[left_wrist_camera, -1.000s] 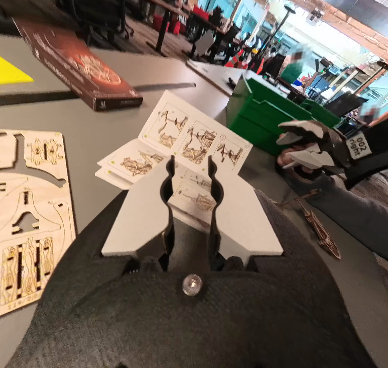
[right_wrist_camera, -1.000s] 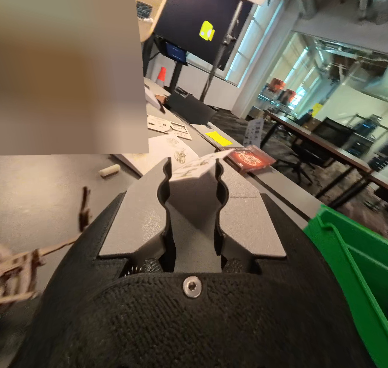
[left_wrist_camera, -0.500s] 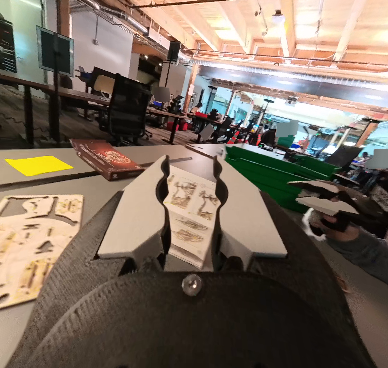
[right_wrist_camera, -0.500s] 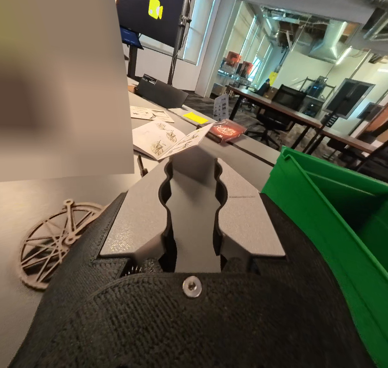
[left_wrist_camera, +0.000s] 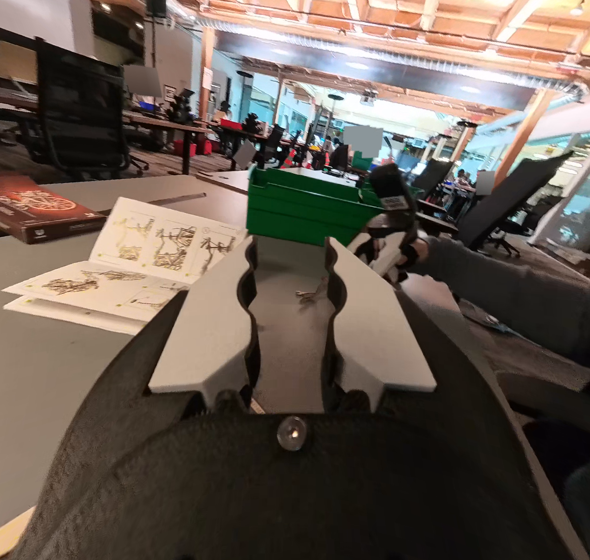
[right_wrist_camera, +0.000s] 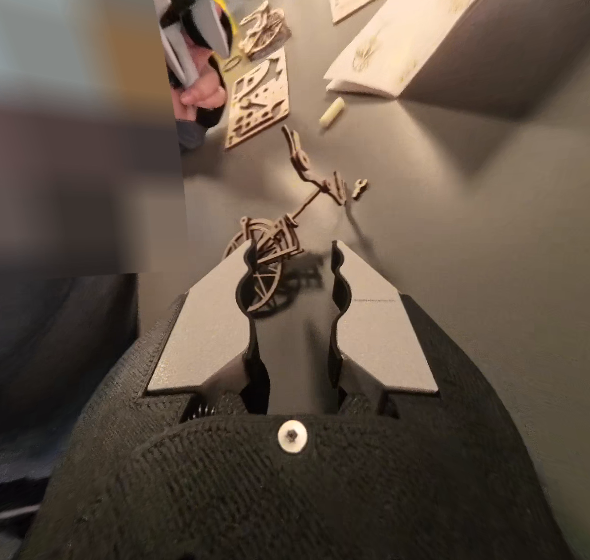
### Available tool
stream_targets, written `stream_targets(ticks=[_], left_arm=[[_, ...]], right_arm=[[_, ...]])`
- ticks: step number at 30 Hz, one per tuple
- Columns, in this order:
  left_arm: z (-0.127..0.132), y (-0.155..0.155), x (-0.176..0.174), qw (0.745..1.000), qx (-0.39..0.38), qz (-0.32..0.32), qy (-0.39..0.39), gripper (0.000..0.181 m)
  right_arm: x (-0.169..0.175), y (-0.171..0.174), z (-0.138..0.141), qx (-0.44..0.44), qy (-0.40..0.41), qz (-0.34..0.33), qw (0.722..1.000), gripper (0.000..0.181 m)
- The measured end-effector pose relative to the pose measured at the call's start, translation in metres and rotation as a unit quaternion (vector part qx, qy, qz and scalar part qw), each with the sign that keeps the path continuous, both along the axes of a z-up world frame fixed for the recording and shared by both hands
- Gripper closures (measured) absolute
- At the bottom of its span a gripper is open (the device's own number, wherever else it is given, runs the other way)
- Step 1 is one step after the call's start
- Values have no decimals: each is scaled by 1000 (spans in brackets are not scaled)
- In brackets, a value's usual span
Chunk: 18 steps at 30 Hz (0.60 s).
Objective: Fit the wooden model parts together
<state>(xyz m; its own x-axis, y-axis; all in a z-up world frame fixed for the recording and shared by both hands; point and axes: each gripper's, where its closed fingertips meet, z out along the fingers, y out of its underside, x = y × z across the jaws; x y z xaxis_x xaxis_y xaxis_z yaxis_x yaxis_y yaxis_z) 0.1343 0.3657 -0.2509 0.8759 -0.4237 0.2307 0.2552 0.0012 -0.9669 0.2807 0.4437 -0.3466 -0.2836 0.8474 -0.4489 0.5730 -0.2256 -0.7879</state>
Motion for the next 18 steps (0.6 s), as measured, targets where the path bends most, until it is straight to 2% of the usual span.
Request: stream_targets(ticks=[3,6,9,11,13,18], left_arm=[[-5,-2,18,999,-11,-44,8,141],[-10,-3,31,997,-21,-70,12,141],[-15,-3,39,996,-35,-87,6,141],[-18,-2,43,994,-43,-96,5,141],[-21,-2,49,992,-55,-110,1,141],[-41,-4,76,976,-129,-174,-27,149]], right_arm=[[-1,-10,-5,-66,-51,47,995,139],[-4,-19,-6,-96,-75,81,989,144],[-5,-26,-12,-100,-111,98,984,154],[-7,-28,-15,-97,-128,97,982,168],[-10,-32,-12,-107,-119,101,982,171],[-25,-48,16,-127,-24,101,986,174]])
